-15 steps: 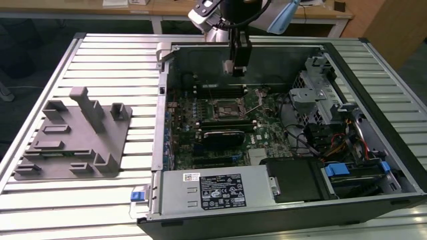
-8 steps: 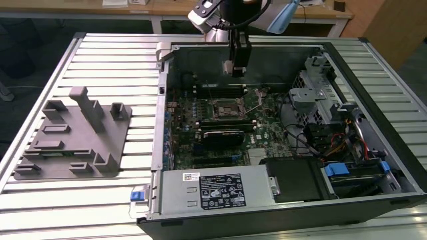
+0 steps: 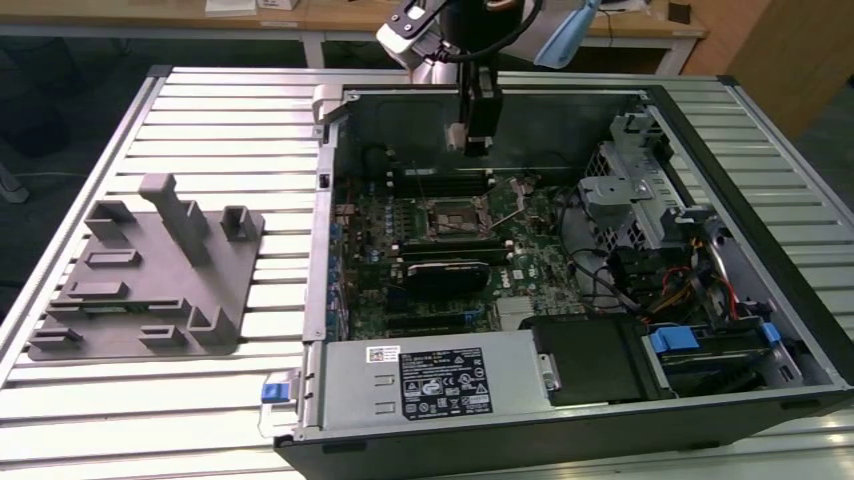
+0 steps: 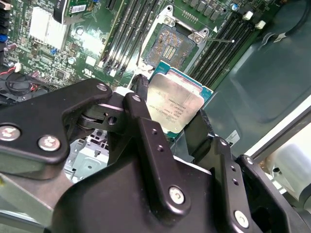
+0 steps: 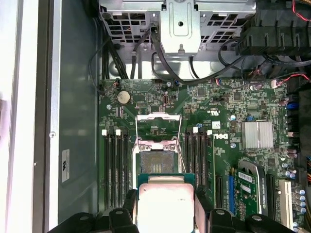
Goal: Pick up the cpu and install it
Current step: 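Place the cpu into insertion slot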
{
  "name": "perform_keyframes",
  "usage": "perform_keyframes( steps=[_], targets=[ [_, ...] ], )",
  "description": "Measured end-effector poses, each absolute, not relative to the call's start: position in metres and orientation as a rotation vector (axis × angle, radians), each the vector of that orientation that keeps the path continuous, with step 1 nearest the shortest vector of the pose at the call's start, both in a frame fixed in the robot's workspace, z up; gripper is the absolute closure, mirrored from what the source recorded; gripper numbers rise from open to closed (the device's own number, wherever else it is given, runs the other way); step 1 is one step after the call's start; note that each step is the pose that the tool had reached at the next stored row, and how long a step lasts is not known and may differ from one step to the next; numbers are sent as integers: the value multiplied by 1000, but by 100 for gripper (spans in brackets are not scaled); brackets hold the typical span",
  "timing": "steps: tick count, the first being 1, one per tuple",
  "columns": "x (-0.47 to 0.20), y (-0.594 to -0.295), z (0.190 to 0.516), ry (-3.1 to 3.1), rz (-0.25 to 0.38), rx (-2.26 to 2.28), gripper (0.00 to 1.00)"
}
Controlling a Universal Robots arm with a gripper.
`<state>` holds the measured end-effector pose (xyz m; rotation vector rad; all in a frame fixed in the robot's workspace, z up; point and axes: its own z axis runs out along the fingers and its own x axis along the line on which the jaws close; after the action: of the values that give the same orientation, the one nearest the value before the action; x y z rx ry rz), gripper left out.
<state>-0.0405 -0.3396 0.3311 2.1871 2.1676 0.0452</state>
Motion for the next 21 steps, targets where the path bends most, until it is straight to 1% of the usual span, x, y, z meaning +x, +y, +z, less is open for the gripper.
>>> perform_keyframes(
  steps=[21],
  targets=[
    [-41,-340,325,2168,45,2187,45]
  ],
)
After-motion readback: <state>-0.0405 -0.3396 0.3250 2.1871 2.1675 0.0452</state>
